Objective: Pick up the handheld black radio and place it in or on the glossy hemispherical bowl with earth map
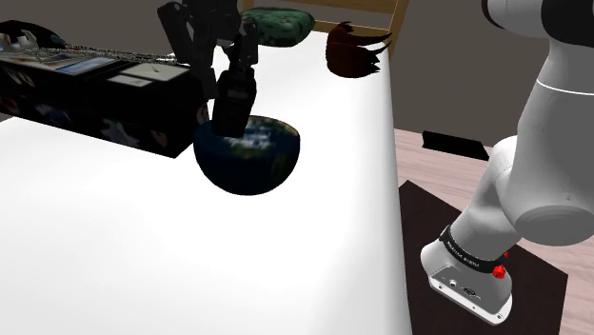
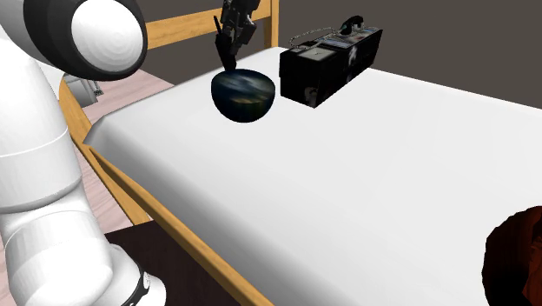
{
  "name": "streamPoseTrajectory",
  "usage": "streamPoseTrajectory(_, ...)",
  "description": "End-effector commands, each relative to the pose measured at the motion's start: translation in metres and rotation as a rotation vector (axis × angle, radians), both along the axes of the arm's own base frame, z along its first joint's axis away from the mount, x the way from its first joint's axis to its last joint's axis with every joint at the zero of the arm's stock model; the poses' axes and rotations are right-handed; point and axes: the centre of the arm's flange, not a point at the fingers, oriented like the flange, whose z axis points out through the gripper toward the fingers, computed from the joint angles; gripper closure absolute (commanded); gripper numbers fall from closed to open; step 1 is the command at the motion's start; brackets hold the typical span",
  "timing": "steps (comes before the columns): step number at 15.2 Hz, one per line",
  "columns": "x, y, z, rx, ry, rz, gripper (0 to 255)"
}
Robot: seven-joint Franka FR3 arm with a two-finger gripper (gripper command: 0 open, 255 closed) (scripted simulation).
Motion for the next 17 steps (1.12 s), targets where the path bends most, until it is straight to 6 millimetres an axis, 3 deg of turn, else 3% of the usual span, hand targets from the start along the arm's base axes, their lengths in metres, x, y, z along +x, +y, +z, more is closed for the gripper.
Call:
streamPoseTrajectory(1,0.0,0.0,0.0,0.0,0.0,0.0,255)
streamPoseTrajectory(3,0.0,0.0,0.0,0.0,0.0,0.0,255)
streamPoseTrajectory(4,0.0,0.0,0.0,0.0,0.0,0.0,0)
streamPoseTrajectory(9,0.0,0.0,0.0,0.0,0.0,0.0,0)
streamPoseTrajectory(13,0.02,-0.007,0.045,0.0,0.0,0.0,0)
streamPoseTrajectory(17,0.02,-0.007,0.045,0.0,0.0,0.0,0)
